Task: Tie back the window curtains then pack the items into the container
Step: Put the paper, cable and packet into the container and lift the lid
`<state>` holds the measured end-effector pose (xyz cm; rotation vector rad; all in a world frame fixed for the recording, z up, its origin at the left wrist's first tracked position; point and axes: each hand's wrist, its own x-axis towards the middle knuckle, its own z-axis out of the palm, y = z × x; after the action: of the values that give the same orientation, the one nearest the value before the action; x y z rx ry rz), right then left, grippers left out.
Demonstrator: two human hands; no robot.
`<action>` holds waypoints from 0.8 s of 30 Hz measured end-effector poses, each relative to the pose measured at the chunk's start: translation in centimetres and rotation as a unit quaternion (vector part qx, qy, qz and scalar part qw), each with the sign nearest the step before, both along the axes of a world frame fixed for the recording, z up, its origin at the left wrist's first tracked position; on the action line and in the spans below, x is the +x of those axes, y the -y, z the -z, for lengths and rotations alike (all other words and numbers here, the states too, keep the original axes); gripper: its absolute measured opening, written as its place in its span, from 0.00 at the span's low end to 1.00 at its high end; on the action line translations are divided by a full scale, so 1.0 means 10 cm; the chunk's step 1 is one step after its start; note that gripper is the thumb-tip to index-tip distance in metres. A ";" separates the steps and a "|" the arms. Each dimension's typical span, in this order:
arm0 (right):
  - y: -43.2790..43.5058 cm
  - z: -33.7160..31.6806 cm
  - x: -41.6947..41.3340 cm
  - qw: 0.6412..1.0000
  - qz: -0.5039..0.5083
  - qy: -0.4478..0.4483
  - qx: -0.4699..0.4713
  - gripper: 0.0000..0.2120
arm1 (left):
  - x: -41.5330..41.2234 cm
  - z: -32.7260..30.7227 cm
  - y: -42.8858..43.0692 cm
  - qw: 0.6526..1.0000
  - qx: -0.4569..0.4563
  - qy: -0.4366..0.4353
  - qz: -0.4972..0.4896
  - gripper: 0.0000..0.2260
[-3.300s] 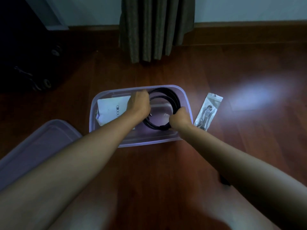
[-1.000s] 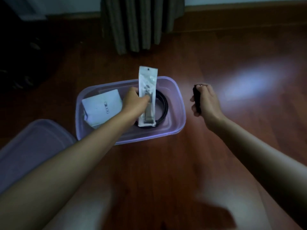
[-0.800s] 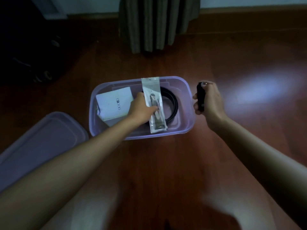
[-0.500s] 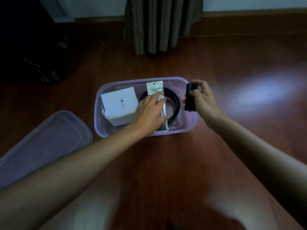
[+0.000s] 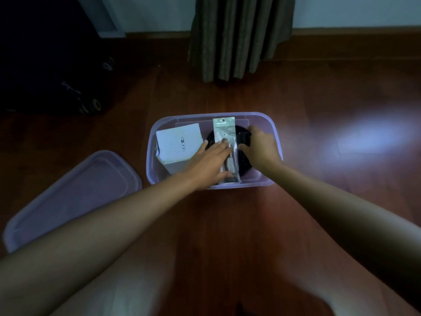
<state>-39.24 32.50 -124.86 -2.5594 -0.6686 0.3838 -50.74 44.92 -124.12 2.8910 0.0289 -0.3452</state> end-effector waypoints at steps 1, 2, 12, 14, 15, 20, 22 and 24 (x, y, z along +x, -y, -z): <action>0.01 0.01 -0.01 1.000 -0.007 0.015 -0.012 0.18 | -0.03 -0.01 -0.01 1.000 0.000 0.008 0.004 0.30; 0.01 0.02 -0.01 0.999 -0.011 0.028 -0.020 0.18 | -0.05 -0.01 -0.04 1.000 0.001 0.017 0.007 0.29; -0.06 0.17 -0.03 0.998 -0.016 0.046 -0.039 0.21 | -0.16 -0.09 -0.24 0.998 -0.004 0.058 -0.010 0.26; -0.07 0.11 -0.05 0.998 -0.003 0.057 -0.024 0.19 | -0.19 -0.14 -0.30 0.997 -0.010 0.067 -0.024 0.26; -0.10 0.05 -0.08 0.997 -0.001 0.074 -0.007 0.18 | -0.22 -0.19 -0.35 0.996 -0.018 0.074 -0.037 0.26; -0.58 -0.34 -0.50 0.979 -0.055 0.133 0.145 0.22 | -0.50 -0.40 -0.90 0.972 -0.043 0.143 -0.179 0.25; -0.95 -0.43 -0.77 0.974 -0.106 0.109 0.166 0.24 | -0.73 -0.46 -1.19 0.956 -0.016 0.162 -0.242 0.26; -1.33 -0.48 -1.05 0.969 -0.157 0.074 0.178 0.26 | -1.04 -0.49 -1.47 0.937 0.013 0.162 -0.311 0.26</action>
<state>-49.77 45.85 -120.05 -2.1570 -1.0964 0.1547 -61.15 59.64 -119.24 2.7306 0.8661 0.2465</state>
